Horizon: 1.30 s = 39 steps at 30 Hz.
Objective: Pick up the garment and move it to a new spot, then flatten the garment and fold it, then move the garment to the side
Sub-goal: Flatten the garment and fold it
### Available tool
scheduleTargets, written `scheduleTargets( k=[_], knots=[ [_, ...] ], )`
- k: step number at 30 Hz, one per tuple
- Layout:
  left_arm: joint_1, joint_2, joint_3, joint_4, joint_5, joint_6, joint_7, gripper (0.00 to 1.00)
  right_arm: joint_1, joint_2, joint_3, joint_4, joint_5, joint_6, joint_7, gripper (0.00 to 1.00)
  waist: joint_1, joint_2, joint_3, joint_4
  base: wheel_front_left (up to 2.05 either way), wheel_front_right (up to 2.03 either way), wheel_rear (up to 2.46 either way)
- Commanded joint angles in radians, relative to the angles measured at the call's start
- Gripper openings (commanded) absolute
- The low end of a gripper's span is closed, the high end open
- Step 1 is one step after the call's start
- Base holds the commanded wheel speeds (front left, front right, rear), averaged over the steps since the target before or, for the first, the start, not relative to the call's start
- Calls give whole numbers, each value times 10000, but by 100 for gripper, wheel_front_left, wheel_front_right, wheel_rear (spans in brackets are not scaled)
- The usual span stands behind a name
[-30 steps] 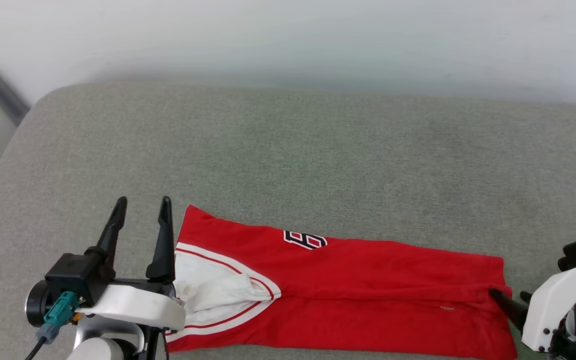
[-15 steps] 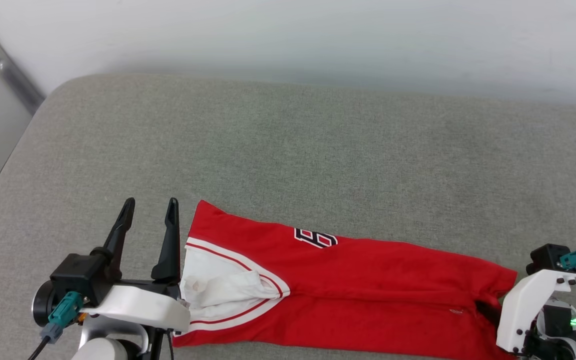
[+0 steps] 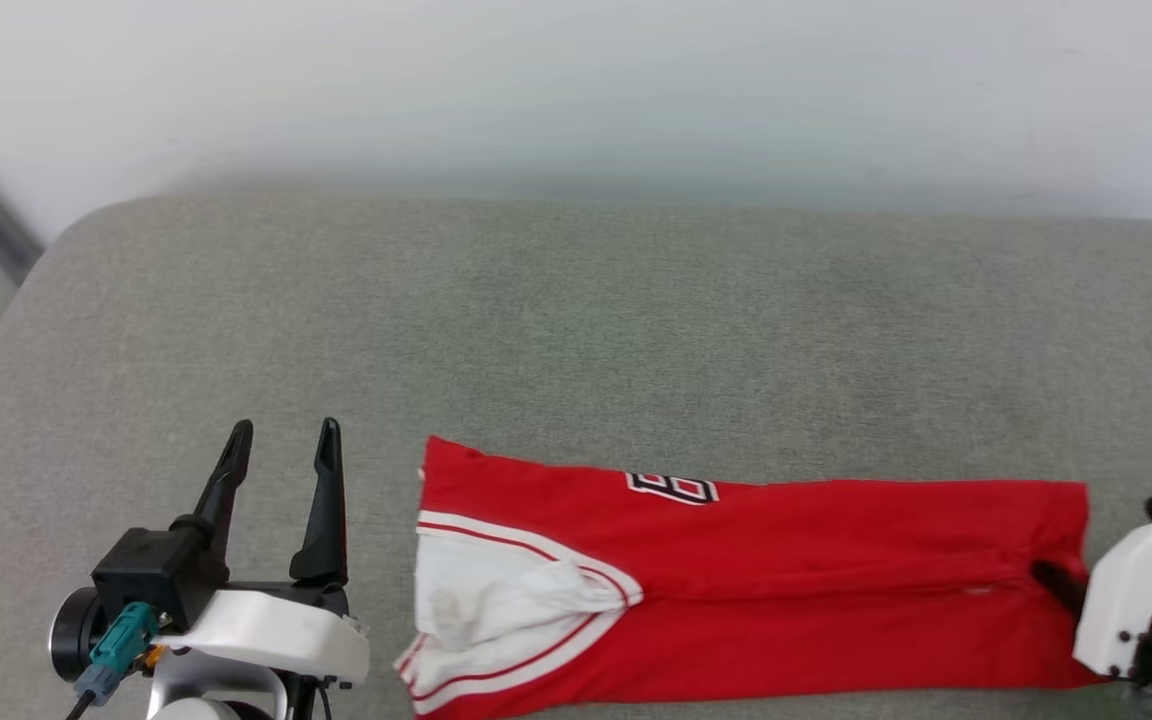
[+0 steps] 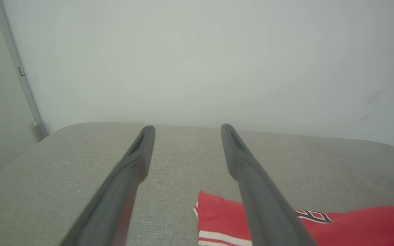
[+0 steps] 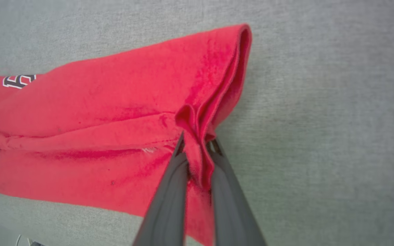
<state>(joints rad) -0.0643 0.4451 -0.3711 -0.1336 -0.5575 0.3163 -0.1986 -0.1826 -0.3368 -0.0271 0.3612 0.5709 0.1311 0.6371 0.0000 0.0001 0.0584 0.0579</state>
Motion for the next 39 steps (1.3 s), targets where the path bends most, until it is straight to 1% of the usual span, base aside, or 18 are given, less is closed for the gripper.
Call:
scheduleTargets(
  k=[1, 6, 9, 11, 15, 17, 18, 21, 24, 25, 27, 30, 35, 39],
  knots=[
    [145, 36, 21, -48, 35, 34, -18, 100, 0, -114, -249, 21, -105, -7, 29, 0, 0, -1, -60, -129, 0, 0, 0],
    [185, 56, -48, -126, 73, 56, 8, 100, 241, -155, -1679, -89, -362, -5, 364, 0, 0, -1, -139, -388, 0, 0, 0],
    [172, 88, -93, -184, 88, 58, 57, 100, 356, 9, -2534, -319, -414, -5, 681, 0, 0, -1, -134, -515, 0, 0, 0],
    [156, 119, -101, -210, 99, 66, 71, 100, 424, 233, -2996, -488, -318, -5, 992, 0, 0, -1, -112, -582, 0, 0, 0],
    [110, 141, -125, -223, 91, 76, 102, 100, 204, 1112, -3761, -841, 635, -4, 2004, 0, 0, -1, -104, -635, 0, 0, 0],
    [94, 138, -137, -210, 73, 79, 109, 100, 66, 1795, -3999, -1012, 1462, -4, 2675, 0, 0, -1, -118, -636, 0, 0, 0],
    [86, 131, -153, -202, 64, 76, 126, 100, 58, 2075, -4041, -1091, 1818, -4, 3064, 0, 0, -1, -127, -622, 0, 0, 0],
    [59, 105, -198, -185, 38, 58, 154, 100, -49, 2565, -4085, -1379, 2935, -4, 3990, 0, 0, -1, -136, -557, 0, 0, 0],
    [20, 76, -258, -167, 29, 23, 178, 100, -115, 2852, -3772, -1368, 3931, -4, 4546, 0, 0, -1, -163, -441, 0, 0, 0],
    [-8, 72, -277, -160, 35, 5, 187, 100, -169, 2867, -3624, -1295, 4253, -4, 4594, 0, 0, -1, -161, -396, 0, 0, 0],
    [-72, 50, -343, -149, 36, -45, 218, 100, -224, 2896, -2897, -930, 5133, -4, 4394, 0, 0, -1, -168, -269, 0, 0, 0],
    [-199, 24, -444, -106, 37, -108, 282, 100, -384, 2876, -1579, -388, 6139, -4, 3621, 0, 0, -1, -150, -80, 0, 0, 0],
    [-447, -48, -597, 67, 15, -304, 273, 100, -824, 2874, 740, 348, 7298, -2, 2033, 0, 0, -1, -68, 312, 0, 0, 0],
    [-657, -105, -663, 187, 2, -405, 234, 100, -1284, 2868, 2195, 906, 7566, -4, 918, 0, 0, -1, 75, 581, 0, 0, 0]
  ],
)
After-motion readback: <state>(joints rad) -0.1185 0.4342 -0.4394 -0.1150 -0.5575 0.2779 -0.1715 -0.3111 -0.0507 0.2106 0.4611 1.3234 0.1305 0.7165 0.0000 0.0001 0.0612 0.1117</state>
